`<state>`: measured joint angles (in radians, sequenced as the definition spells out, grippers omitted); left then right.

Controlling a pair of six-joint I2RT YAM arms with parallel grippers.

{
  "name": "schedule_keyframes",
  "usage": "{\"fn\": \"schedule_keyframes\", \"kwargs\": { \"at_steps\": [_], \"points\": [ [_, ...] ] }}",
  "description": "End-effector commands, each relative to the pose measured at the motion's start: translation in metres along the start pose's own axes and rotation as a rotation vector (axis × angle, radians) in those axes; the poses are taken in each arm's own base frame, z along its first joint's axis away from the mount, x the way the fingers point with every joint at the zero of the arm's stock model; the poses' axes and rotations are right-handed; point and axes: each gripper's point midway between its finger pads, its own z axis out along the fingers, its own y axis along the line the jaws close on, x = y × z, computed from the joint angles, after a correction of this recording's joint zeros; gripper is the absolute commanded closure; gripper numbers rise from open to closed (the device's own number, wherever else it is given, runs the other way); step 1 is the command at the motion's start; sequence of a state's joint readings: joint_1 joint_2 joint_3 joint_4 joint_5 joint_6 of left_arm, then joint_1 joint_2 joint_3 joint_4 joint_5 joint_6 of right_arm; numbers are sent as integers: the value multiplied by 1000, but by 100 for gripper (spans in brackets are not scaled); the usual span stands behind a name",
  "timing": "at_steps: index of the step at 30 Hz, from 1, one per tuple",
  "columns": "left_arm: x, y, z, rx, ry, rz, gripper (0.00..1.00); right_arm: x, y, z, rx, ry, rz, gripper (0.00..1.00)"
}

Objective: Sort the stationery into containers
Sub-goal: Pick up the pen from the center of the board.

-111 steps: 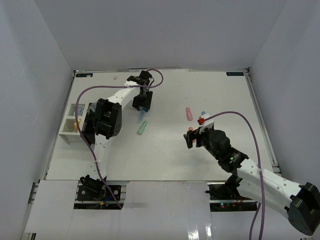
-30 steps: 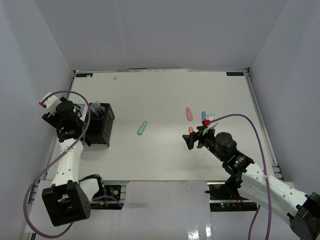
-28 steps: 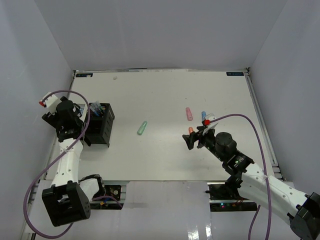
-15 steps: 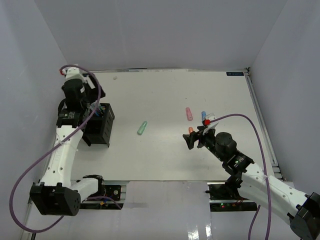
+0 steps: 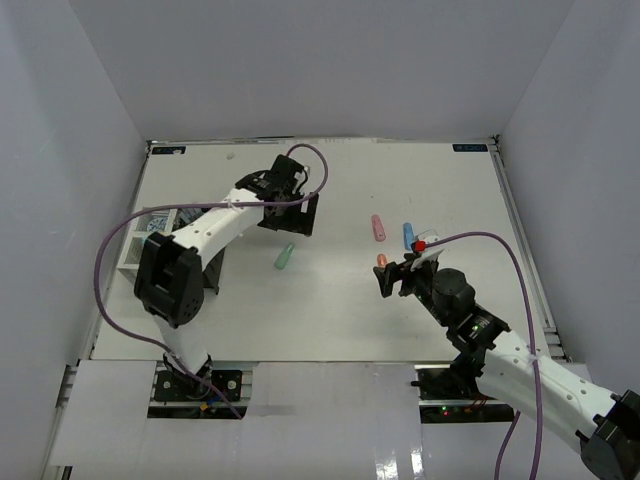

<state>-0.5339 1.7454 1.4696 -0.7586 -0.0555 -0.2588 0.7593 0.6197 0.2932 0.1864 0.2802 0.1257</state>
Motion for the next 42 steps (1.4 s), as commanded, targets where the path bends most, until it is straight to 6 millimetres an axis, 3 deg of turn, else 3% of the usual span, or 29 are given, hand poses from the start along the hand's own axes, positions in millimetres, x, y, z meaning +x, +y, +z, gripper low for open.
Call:
{"fn": "schedule_keyframes", "kwargs": {
  "at_steps": [1,7,11,18,28,30,33,34,37,41,42],
  "points": [
    [15,6,10,-52,120,17,2,-11,-6,2,35,-44,19,10],
    [22,12,41,-96,191,39,5,-8,-6,3,36,-32,15,10],
    [38,15,57,-96,280,57,12,-8,-6,3,40,-31,15,10],
    [52,27,69,-80,333,36,28,-7,-7,4,39,-26,11,10],
    [61,22,88,-61,363,13,42,-5,-6,5,40,-17,11,10],
    [60,22,88,-68,360,10,45,-4,-6,6,37,-14,10,10],
    [60,20,88,-79,352,7,57,-4,-5,6,34,-12,9,10],
    [59,20,87,-81,348,7,69,-5,-5,6,36,-14,10,10],
    [53,19,81,-93,320,1,84,-5,-6,6,36,-14,10,10],
    [23,17,55,-98,193,-38,96,-5,-5,6,34,-17,11,10],
    [6,14,34,-85,121,-50,96,-5,-5,5,32,-16,11,10]
  ]
}}
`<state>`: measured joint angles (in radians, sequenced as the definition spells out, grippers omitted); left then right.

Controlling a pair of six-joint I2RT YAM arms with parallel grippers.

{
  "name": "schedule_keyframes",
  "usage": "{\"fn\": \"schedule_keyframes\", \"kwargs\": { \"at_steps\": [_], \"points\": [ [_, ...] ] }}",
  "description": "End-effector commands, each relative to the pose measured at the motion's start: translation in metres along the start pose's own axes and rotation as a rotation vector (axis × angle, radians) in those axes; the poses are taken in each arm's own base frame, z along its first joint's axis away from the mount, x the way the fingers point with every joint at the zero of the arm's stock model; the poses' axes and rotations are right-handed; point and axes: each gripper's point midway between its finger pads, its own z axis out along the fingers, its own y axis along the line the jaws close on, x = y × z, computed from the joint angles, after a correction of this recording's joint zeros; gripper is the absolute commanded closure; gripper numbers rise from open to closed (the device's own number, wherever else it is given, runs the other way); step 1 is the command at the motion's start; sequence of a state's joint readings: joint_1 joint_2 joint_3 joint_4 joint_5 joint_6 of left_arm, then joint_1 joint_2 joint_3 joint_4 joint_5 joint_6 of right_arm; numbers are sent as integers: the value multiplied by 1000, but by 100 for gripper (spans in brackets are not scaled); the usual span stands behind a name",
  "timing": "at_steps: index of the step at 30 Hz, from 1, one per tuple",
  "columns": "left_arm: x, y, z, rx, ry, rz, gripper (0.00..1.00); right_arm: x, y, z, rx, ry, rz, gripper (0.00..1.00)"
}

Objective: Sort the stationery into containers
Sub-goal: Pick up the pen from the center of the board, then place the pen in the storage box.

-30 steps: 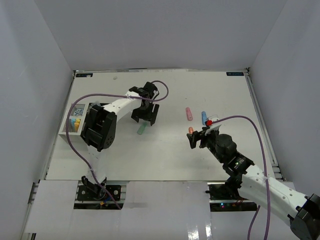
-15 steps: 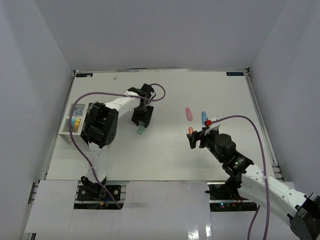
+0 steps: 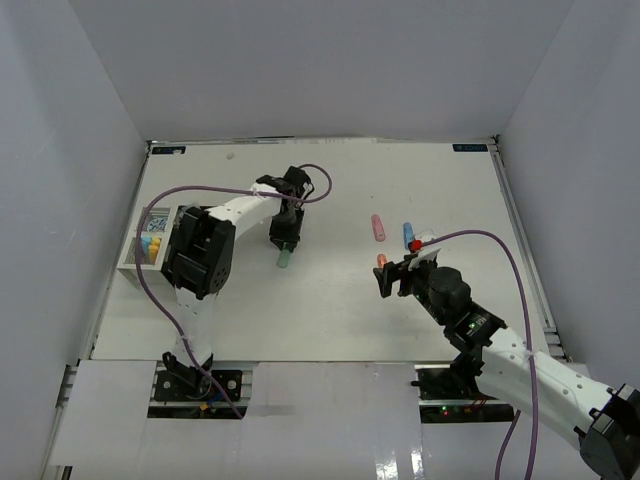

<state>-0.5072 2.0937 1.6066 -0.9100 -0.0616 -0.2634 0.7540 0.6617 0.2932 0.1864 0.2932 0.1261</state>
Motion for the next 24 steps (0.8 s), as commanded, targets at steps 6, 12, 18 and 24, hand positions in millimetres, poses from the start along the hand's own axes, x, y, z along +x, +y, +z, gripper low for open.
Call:
{"fn": "schedule_keyframes", "kwargs": {
  "at_steps": [6,12,18,24],
  "points": [
    [-52,33,-149,-71,-517,-188,97,-17,0,0,5,-62,22,10],
    [-30,109,-203,-232,-739,-406,99,-18,-1,-1,6,-66,24,10],
    [5,167,-246,-320,-980,-591,96,-17,0,-1,3,-65,23,10],
    [31,203,-243,-392,-1023,-678,96,-17,-1,0,5,-62,23,10]
  ]
}}
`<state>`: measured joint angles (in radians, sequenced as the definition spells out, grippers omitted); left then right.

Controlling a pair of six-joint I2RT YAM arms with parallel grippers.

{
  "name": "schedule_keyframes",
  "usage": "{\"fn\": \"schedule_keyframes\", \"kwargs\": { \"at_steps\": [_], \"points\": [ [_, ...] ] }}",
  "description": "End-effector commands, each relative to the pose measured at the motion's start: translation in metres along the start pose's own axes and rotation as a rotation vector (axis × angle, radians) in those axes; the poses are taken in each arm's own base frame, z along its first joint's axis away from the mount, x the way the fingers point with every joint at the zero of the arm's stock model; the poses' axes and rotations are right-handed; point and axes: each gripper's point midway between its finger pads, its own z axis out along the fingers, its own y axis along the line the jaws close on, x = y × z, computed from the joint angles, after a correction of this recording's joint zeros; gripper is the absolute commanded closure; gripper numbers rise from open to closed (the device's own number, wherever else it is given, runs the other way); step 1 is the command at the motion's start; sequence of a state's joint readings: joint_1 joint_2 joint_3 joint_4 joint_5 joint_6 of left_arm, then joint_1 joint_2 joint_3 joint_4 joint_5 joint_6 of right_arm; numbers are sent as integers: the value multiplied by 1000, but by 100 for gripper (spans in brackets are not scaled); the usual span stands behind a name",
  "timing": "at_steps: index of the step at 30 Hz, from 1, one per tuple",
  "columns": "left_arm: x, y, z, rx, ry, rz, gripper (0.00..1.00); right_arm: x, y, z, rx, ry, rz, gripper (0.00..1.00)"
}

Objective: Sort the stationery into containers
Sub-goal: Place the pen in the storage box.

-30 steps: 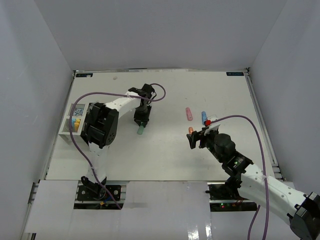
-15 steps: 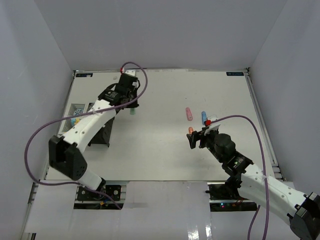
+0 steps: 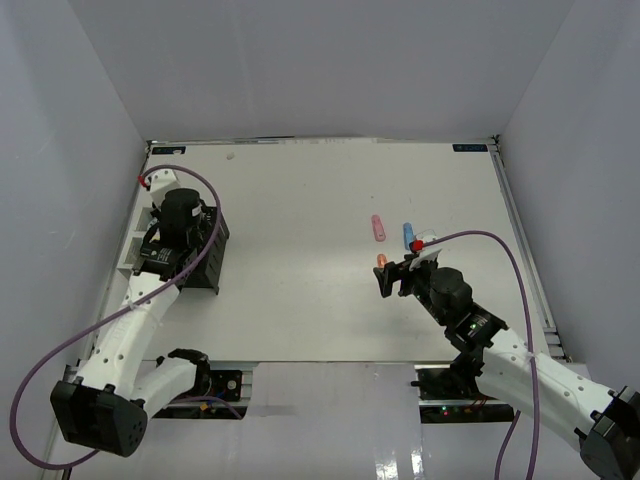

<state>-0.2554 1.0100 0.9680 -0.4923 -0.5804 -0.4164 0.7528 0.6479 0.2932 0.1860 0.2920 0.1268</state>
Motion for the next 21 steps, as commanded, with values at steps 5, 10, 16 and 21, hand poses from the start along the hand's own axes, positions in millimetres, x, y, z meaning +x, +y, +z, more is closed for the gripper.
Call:
{"fn": "schedule_keyframes", "kwargs": {
  "at_steps": [5,10,16,21],
  "points": [
    [11,42,14,-125,-74,-63,94,-11,-2,2,12,-42,19,10],
    [18,56,22,-152,-75,-73,89,-9,-1,4,11,-30,16,10],
    [21,56,21,-137,-61,-81,66,-3,0,7,9,-3,11,10],
    [19,47,17,-76,-60,-77,32,8,6,15,-12,79,-2,10]
  ]
}}
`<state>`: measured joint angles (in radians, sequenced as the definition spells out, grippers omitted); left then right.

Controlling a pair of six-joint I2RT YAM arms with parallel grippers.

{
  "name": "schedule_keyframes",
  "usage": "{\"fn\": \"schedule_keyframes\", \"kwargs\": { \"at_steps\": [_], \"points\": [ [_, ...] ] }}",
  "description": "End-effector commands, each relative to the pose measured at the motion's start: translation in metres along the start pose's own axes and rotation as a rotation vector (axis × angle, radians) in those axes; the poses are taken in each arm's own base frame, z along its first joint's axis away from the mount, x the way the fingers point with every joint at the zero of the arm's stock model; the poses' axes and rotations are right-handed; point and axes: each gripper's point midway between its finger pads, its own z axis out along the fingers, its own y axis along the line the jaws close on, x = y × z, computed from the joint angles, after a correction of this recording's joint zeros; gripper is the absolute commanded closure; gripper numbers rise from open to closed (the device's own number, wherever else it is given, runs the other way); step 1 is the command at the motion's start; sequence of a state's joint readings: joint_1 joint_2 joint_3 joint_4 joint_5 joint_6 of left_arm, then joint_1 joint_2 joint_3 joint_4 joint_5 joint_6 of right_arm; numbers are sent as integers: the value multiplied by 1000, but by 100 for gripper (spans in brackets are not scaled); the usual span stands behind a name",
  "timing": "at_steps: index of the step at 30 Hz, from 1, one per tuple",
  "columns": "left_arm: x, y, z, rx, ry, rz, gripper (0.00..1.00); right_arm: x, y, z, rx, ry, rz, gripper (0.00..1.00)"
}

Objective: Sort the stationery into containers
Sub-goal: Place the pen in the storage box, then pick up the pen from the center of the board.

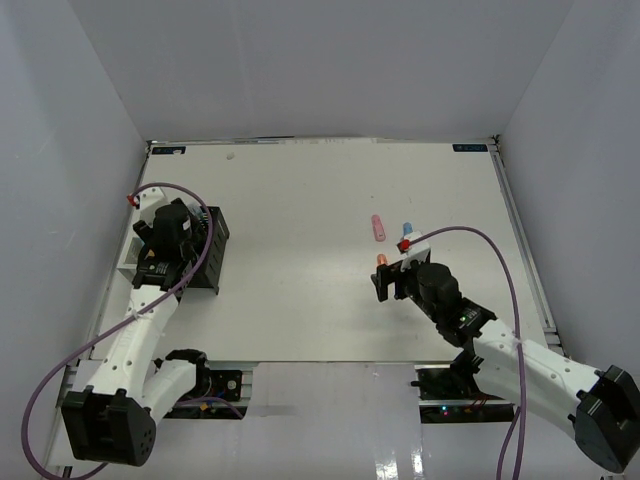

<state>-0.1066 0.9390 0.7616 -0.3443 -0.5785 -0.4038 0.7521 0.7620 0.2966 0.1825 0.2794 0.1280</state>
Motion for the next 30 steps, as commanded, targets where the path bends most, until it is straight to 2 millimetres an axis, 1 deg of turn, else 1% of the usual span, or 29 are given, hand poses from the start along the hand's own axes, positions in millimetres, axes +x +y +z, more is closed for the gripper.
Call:
{"fn": "schedule_keyframes", "kwargs": {
  "at_steps": [1,5,7,8,9,10,11,12,15,16,17,18,19,20,21,22,24,26,27,28,30],
  "points": [
    [-11,-8,-7,60,-28,-27,25,-17,5,7,-6,-1,18,10],
    [-14,-11,-12,90,-24,-24,15,-6,1,13,30,86,20,10],
    [-16,-17,-17,134,-25,-19,11,2,-2,16,58,145,28,10],
    [-17,-20,-19,157,-22,-13,7,5,-3,17,69,163,31,10],
    [-16,-26,-20,193,-10,9,4,8,-7,18,96,178,35,10],
    [-18,-44,-26,291,10,15,2,15,-9,21,112,212,43,10],
    [-15,-54,-30,349,34,26,2,18,-10,23,124,230,47,10],
    [-11,-78,-39,483,83,41,2,27,-13,26,141,268,45,9],
    [4,-112,-57,689,193,45,2,35,-19,31,184,333,68,7],
    [12,-122,-60,741,242,40,2,45,-22,35,201,376,68,6],
    [16,-136,-74,847,289,42,2,44,-23,38,213,386,86,3],
    [21,-144,-81,892,315,50,2,56,-26,39,229,433,89,2],
    [26,-149,-84,920,338,58,2,59,-28,41,234,445,94,1],
    [30,-154,-92,954,355,65,2,63,-29,42,243,459,101,0],
    [32,-156,-94,968,359,64,2,67,-30,45,251,476,103,0],
    [35,-156,-96,976,363,61,2,69,-31,46,254,483,103,5],
    [41,-156,-101,1002,372,47,2,68,-32,50,263,488,102,7],
    [46,-156,-105,1024,388,35,2,75,-33,52,273,512,95,12],
    [53,-156,-109,1041,415,34,2,78,-33,54,276,522,92,14],
    [56,-157,-111,1051,429,30,2,78,-33,54,279,524,94,18],
    [62,-159,-119,1081,464,23,2,83,-34,54,283,537,95,23]
  ]
}}
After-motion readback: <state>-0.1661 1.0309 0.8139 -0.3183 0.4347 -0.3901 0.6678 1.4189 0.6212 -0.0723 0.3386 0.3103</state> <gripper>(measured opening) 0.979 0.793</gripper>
